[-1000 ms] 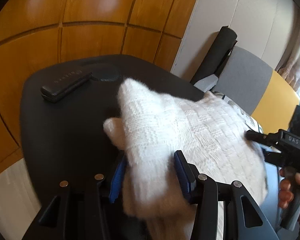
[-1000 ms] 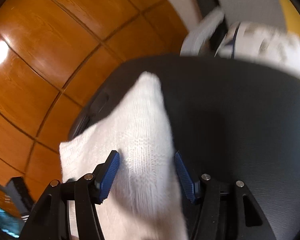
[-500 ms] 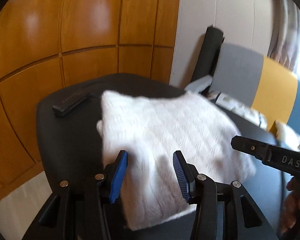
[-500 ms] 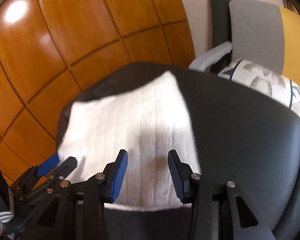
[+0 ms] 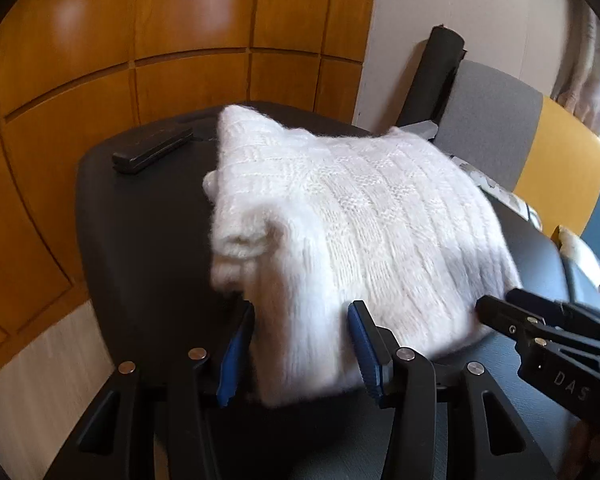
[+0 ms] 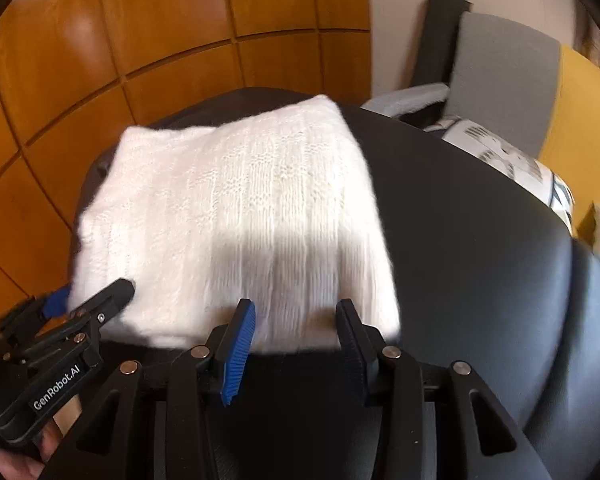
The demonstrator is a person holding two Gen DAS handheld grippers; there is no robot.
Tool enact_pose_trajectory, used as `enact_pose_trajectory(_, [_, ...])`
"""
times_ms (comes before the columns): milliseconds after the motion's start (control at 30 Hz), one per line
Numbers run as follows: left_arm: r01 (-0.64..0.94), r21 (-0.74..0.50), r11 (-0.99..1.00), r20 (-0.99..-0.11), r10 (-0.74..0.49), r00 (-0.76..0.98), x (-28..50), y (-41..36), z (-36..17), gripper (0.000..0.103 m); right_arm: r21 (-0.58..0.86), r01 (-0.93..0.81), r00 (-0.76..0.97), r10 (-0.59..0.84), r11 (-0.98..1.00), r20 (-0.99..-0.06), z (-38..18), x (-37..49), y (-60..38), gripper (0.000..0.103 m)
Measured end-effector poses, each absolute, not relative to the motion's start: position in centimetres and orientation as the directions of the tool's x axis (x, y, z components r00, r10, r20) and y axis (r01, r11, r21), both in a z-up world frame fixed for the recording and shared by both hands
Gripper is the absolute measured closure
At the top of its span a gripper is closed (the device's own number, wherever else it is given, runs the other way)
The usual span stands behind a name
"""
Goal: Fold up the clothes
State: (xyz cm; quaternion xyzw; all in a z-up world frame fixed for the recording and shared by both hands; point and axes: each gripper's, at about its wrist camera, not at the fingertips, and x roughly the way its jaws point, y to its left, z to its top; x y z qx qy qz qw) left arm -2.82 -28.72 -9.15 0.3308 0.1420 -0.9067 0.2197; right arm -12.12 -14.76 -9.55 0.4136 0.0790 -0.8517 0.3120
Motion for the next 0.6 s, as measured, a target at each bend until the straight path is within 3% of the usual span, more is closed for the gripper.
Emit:
enact_pose_trajectory(100, [0.504,-0.124,-0.855,-0.653,-0.313,-0.690,-0.6,-27.5,-8.0,0.045,0.185,0.550,-0.466,-0.484,-0.814,-0.741,-8.6,-9.6,-12.5,0.054])
enact_pose_trajectory(167, [0.512,-0.131,-0.849,-0.647,-0.319,-0.693,0.8,-26.7,-7.2,0.034,0.181,0.522,-0.479,-0.462,-0.833,-0.746,-8.3,-7.9,-11.1,0.054])
enact_pose_trajectory(267, [0.524,-0.143,-0.840,-0.637,-0.327,-0.698,3.0,-25.4,-6.0,0.027,0.186,0.485,-0.455,-0.428,-0.854,-0.781,-9.0,-6.0,-8.9,0.054])
enact_pose_trajectory(400, [0.533,-0.120,-0.838,-0.628,-0.352,-0.694,4.9,-23.7,-4.2,0.024,0.174,0.453,-0.451,-0.393,-0.874,-0.801,-9.0,-4.5,-7.0,0.054])
enact_pose_trajectory(600, [0.551,-0.031,-0.834,-0.607,-0.422,-0.674,6.5,-20.9,-1.7,0.018,0.136,0.472,-0.522,-0.401,-0.871,-0.753,-5.9,-3.1,-6.0,0.054])
